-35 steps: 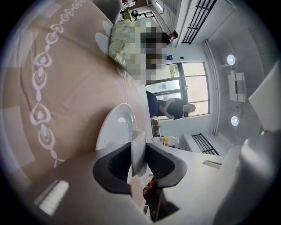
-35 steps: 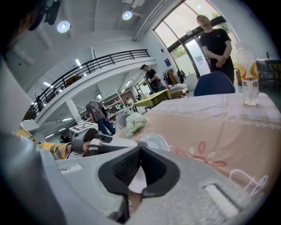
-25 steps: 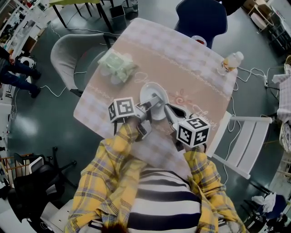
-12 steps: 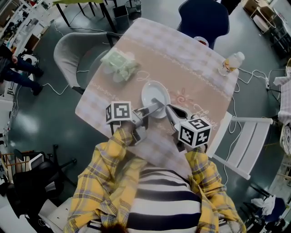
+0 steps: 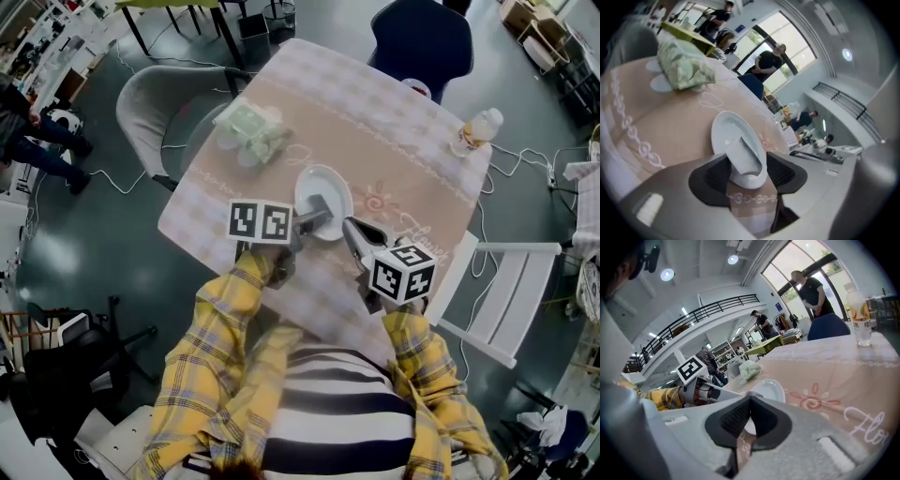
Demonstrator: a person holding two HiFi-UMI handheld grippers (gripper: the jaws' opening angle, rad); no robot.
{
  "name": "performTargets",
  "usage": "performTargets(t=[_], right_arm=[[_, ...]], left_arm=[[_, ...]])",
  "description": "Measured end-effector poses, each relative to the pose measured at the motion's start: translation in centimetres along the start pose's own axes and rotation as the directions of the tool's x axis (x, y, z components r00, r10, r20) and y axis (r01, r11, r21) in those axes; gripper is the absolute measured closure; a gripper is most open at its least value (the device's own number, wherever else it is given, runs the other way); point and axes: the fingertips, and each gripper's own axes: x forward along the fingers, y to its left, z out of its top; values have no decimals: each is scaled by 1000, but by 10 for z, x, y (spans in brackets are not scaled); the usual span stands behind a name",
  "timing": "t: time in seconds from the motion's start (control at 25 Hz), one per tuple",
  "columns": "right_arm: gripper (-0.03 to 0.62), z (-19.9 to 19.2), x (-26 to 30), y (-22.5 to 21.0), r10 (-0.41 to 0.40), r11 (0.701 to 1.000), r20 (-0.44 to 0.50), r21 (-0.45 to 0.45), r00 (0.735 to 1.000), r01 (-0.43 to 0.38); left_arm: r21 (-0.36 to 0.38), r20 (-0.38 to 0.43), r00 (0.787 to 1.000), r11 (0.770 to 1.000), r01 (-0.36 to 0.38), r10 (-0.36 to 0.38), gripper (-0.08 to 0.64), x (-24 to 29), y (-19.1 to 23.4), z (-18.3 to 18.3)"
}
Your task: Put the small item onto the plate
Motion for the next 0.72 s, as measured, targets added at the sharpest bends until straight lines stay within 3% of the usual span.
performTargets(t=[0.08, 0.16, 0.28, 0.44, 0.48, 0.56, 0.64, 0.72], right_arm=[[594, 0, 0, 2, 3, 1000, 0, 0, 1000, -3], [594, 0, -1, 5, 5, 1000, 0, -1, 1000, -5], [594, -2, -3, 6, 4, 1000, -1, -8, 1000, -4], [594, -3, -7, 5, -4, 1000, 3, -8, 1000, 4], [594, -3, -8, 6, -4, 1000, 4, -8, 1000, 4], [594, -4, -10, 8, -4, 1000, 3, -13, 1000, 4], [594, -5, -12, 10, -6, 1000, 1, -21, 1000, 6], [594, -7, -13, 11, -10, 1000, -3, -29, 1000, 10]], left_arm=[[161, -35, 995, 984, -83, 90, 310, 4, 2, -2], [287, -53, 987, 949, -132, 154, 301, 9, 1, -4], [402, -15, 976, 895, -192, 216, 271, 11, 1, -2], [545, 96, 950, 783, -300, 297, 192, 8, 9, 8], [557, 129, 947, 768, -316, 295, 164, 7, 9, 10], [539, 193, 946, 778, -323, 260, 143, 3, 4, 16], [497, 257, 945, 811, -308, 202, 151, -6, -8, 20], [457, 300, 942, 845, -278, 148, 237, -18, -18, 15]])
